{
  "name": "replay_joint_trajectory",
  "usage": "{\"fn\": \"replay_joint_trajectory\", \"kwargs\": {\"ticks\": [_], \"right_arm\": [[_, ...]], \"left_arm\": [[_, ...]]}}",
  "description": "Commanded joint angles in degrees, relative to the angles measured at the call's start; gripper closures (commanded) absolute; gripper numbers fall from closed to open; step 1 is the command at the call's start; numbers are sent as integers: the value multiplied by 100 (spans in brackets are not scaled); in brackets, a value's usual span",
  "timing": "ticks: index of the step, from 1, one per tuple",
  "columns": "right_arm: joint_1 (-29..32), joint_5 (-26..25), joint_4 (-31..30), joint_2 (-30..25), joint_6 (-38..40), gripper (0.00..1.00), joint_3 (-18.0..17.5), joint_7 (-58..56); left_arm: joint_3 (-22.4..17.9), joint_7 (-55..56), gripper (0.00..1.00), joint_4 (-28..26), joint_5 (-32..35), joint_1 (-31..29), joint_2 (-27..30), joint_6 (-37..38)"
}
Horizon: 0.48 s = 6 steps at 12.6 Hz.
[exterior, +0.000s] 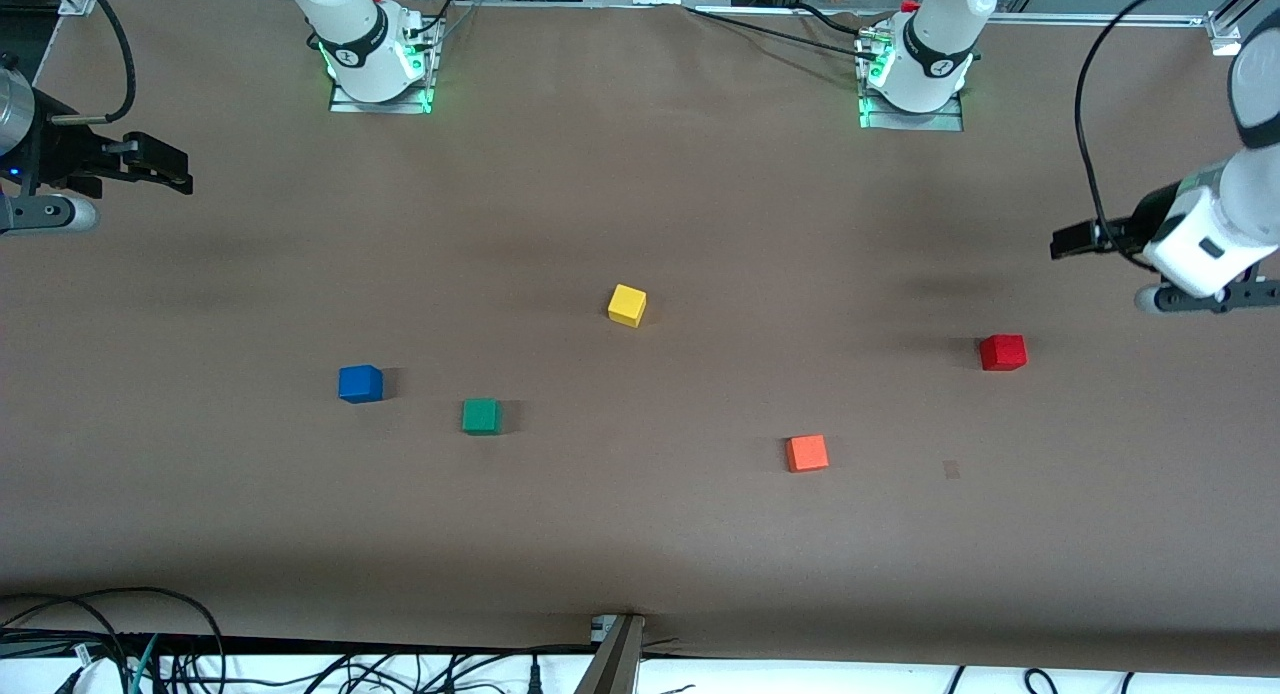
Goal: Pass red block to right arm, stack on blue
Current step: 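Reach the left gripper down over the red cube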
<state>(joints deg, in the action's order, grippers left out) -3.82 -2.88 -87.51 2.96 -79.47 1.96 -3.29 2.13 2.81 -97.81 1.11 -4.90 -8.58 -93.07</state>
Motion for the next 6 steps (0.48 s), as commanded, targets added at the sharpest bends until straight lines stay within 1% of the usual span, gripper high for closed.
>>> {"fn": "replay_joint_trajectory", "kwargs": {"ticks": [1,3,6], "right_arm": [[-13,68,156,178,46,0,-55,13],[-39,156,164,407,81,0,-55,-22],[-74,227,156,425,54,0,-55,-22]], "left_arm": [[24,-280,0,-203,380,-64,-441,-788],[24,-317,0,-151,381,-107,-960,-1045],[24,-431,0,-361,381,-125,-1260,-1704]]}}
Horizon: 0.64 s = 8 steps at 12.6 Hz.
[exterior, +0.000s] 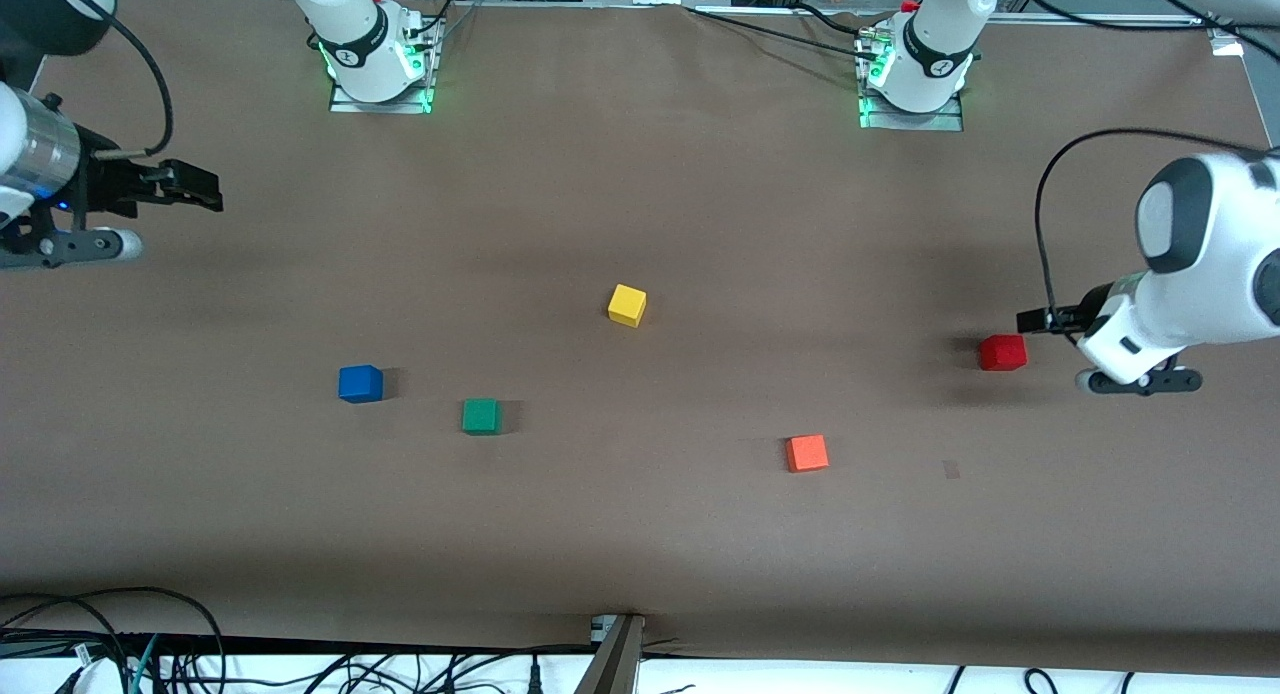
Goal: Pass red block to right arm, stack on blue
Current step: 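Reach the left gripper down over the red cube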
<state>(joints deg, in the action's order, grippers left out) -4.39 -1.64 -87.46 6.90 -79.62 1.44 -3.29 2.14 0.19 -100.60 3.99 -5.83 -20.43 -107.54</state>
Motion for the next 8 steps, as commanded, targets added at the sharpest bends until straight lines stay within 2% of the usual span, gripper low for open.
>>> {"fn": "replay_joint_trajectory", "kwargs": {"ticks": [1,5,8], "right_arm": [[-10,103,151,31,78,0,-3,-31],[-27,94,159,171,69,0,-3,-57],[-27,102,159,241,52,0,-3,-32]], "left_arm": [[23,-169,0,-230,94,-67,-145,-572],[15,-484,0,-1336,155,-286,-189,-2294],[15,-555,0,-1691,242,-313,-469,-2885]]}}
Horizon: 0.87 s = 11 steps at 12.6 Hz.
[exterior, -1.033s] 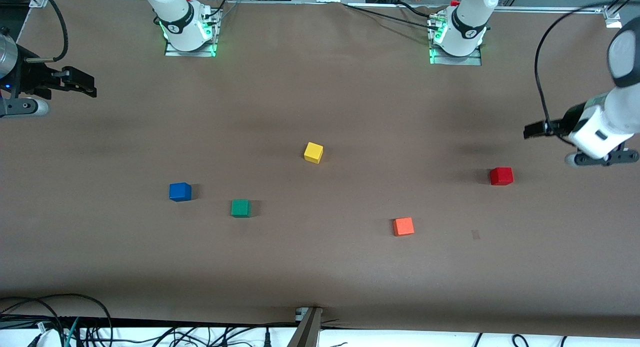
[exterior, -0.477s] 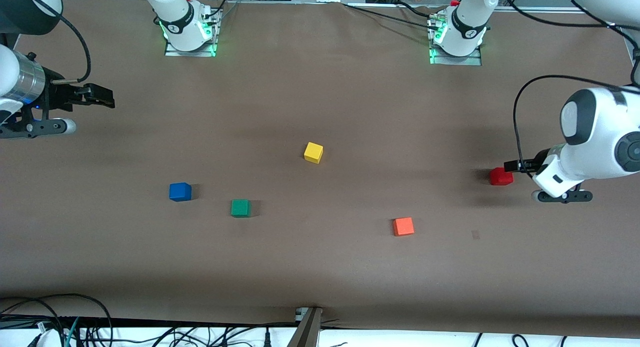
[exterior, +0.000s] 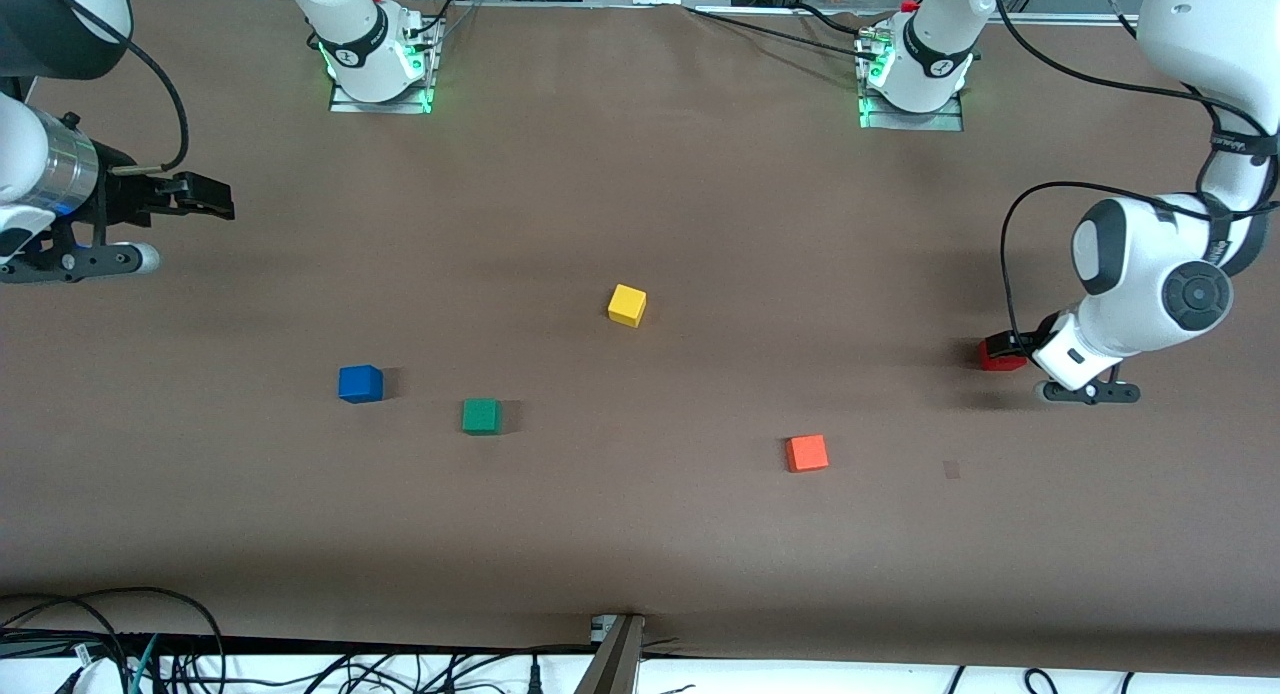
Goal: Pass red block to right arm, stack on blue
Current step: 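Reach the left gripper down over the red cube, then grasp the red cube with the left gripper while the right gripper advances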
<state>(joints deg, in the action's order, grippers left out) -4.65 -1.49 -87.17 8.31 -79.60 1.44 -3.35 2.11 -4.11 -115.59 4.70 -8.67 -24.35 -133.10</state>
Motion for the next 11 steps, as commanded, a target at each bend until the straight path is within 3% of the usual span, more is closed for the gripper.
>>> {"fn": "replay_joint_trajectory", "kwargs": {"ticks": [1,6,8,11], "right_arm": [[-1,122,130,118,50,0,-12,-25],[-132,842,130,328,-64,0,-29,-7],[-290,1114,130,486,-178,0,-38,28],[-615,1570,130,653,-591,0,-38,72]], "left_arm": [[18,-125,0,-201,171,-55,-148,-374],[44,-555,0,-219,180,-380,-562,-849],[61,-529,30,-210,119,-372,-562,-849],[70,-538,91,-193,101,-372,-518,-761]]}}
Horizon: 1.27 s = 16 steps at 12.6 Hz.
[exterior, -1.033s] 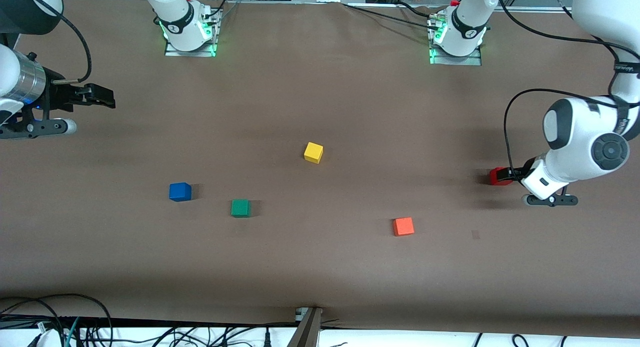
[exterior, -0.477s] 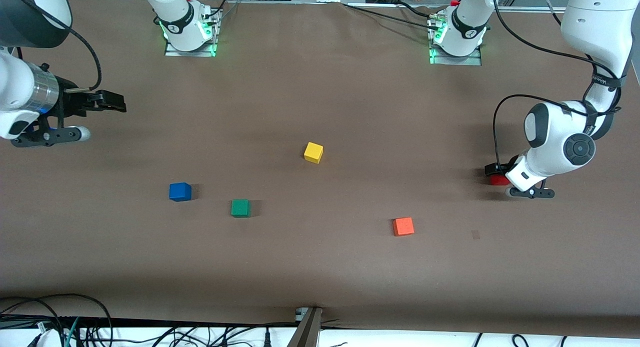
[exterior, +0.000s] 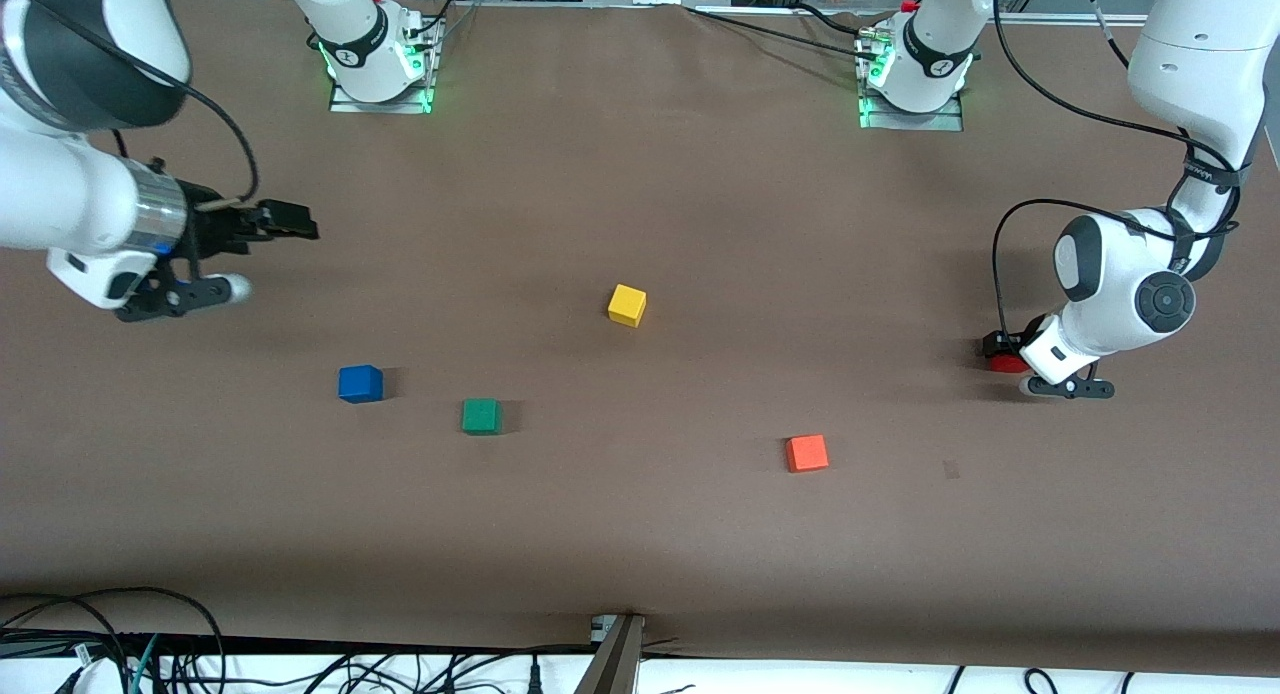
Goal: Pass red block to right arm, stack on blue
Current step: 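Grasp the red cube with the left gripper while the right gripper advances, then carry the red cube toward the right gripper with the left gripper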
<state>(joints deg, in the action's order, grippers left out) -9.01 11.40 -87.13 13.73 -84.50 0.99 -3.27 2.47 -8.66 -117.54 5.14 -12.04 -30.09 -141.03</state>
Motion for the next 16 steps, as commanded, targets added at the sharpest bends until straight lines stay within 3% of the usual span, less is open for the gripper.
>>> {"fn": "replay_joint_trajectory", "kwargs": {"ticks": [1,4,7,12,16], "right_arm": [[-232,589,126,182,-171,0,6,98],[-346,1625,126,445,-452,0,6,160],[-443,2856,118,779,-532,0,6,125],[-1180,4428,38,1289,-1831,0,6,292],[-1357,5616,38,1623,-2237,0,6,283]], "left_arm": [[69,-92,96,3,57,-35,82,110],[271,-144,100,99,66,-27,511,881],[465,-1623,98,354,-222,-61,794,1165],[526,-5438,92,363,-3356,-62,785,1366],[649,-7426,92,381,-5467,-18,706,1965]]}}
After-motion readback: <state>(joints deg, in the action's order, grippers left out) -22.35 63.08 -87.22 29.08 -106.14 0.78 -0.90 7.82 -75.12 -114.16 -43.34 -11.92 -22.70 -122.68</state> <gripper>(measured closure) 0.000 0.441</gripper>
